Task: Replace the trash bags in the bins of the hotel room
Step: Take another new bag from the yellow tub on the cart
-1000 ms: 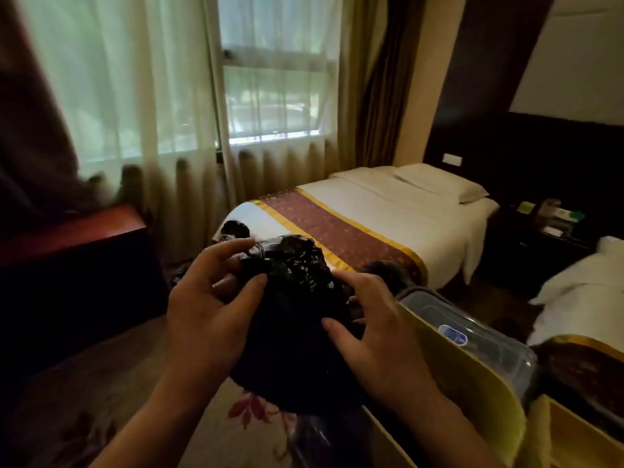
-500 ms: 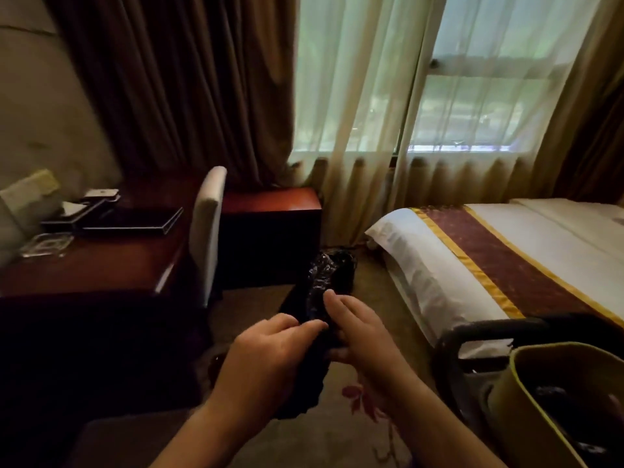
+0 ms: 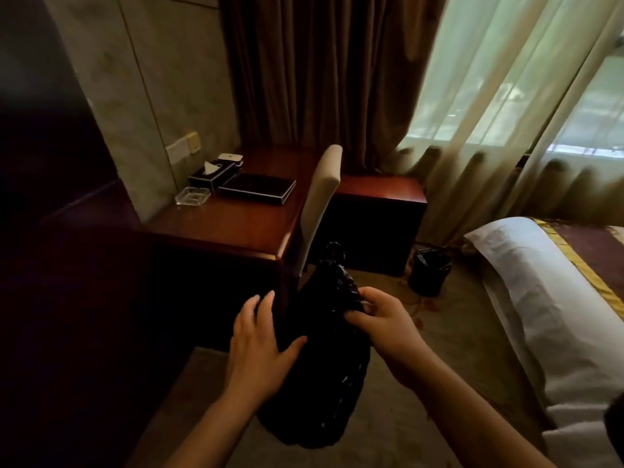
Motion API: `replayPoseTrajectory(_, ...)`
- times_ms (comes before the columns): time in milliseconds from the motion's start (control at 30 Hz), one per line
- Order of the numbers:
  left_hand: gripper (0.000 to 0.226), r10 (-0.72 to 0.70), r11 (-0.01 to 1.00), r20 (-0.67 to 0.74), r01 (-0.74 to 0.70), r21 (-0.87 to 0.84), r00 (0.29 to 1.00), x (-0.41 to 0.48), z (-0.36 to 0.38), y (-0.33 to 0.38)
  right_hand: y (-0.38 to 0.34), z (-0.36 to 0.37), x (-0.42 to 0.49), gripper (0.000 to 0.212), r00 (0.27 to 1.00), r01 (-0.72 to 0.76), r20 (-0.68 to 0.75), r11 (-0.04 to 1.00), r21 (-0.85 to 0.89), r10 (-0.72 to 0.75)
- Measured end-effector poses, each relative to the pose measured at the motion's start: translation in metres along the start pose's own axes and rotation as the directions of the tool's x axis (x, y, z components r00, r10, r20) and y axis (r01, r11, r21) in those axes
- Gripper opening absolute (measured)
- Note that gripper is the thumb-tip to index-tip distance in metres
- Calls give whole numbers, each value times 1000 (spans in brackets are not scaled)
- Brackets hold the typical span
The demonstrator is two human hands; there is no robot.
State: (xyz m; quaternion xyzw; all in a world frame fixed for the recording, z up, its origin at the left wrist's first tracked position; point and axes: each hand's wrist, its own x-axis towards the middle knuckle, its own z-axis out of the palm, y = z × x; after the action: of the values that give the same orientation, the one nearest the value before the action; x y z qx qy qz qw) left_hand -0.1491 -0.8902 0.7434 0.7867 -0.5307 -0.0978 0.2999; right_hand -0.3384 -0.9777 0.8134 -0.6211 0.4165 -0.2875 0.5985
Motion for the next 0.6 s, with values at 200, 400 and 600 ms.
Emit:
replayPoseTrajectory(200, 46, -210, 863, 185, 271, -426, 960, 10, -19, -64, -8, 40, 24, 22, 995, -7, 97, 999, -39, 11)
replayPoseTrajectory(400, 13, -424, 790, -23, 357, -498, 905, -6, -44, -98, 21, 64, 59, 15, 982, 124, -45, 808, -576, -183)
replayPoseTrajectory(600, 19, -576, 814, -341, 484, -322, 743, -32, -66, -130, 37, 83, 98, 29, 980, 130, -14, 703, -700, -196)
